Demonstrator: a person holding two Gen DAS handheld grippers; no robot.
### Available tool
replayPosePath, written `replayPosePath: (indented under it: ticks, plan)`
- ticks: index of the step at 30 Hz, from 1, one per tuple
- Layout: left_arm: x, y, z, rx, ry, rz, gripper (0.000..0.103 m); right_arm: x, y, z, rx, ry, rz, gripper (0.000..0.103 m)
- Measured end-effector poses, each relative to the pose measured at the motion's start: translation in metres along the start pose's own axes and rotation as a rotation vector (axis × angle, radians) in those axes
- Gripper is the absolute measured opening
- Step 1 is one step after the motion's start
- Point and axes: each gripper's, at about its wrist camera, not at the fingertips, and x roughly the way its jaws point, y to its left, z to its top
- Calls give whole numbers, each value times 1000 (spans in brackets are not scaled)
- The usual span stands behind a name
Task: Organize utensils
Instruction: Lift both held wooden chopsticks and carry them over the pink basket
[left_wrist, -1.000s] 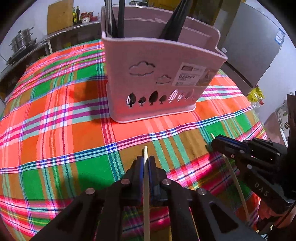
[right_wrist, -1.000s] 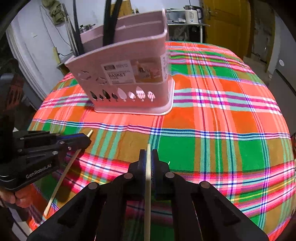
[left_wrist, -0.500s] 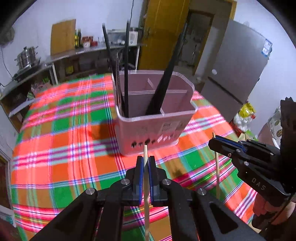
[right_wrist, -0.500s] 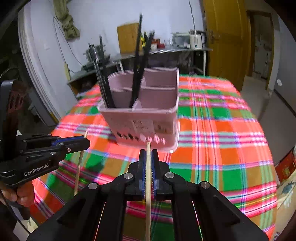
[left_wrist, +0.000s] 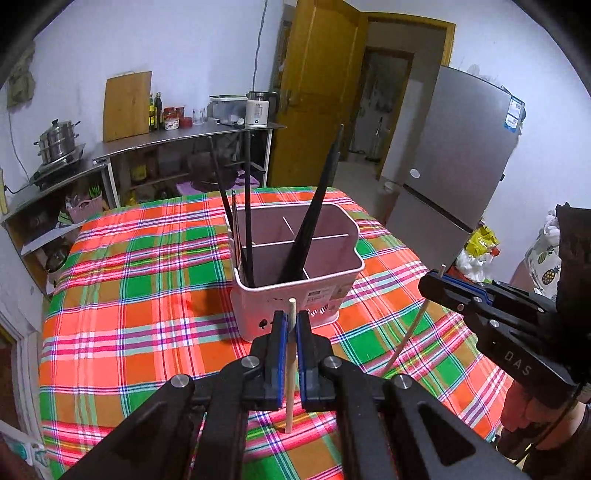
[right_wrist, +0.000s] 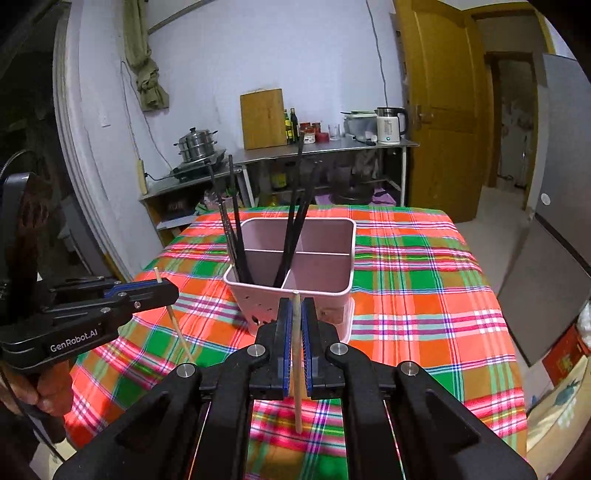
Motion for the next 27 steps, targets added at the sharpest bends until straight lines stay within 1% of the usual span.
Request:
replayPosePath:
  ticks: [8, 17, 22, 27]
  plan:
    - [-17, -6, -15, 17, -6, -6, 5, -11, 5, -11, -12, 9, 0, 5]
    - [-34, -9, -26, 35, 22, -7, 5, -27, 7, -18, -26, 20, -10, 5]
    - [-39, -6, -23, 10, 22, -22, 5, -35, 11, -16, -29, -1, -8, 5]
    - [-46, -4, -14, 0, 1, -25, 5, -42, 16, -8, -32, -39, -4, 5]
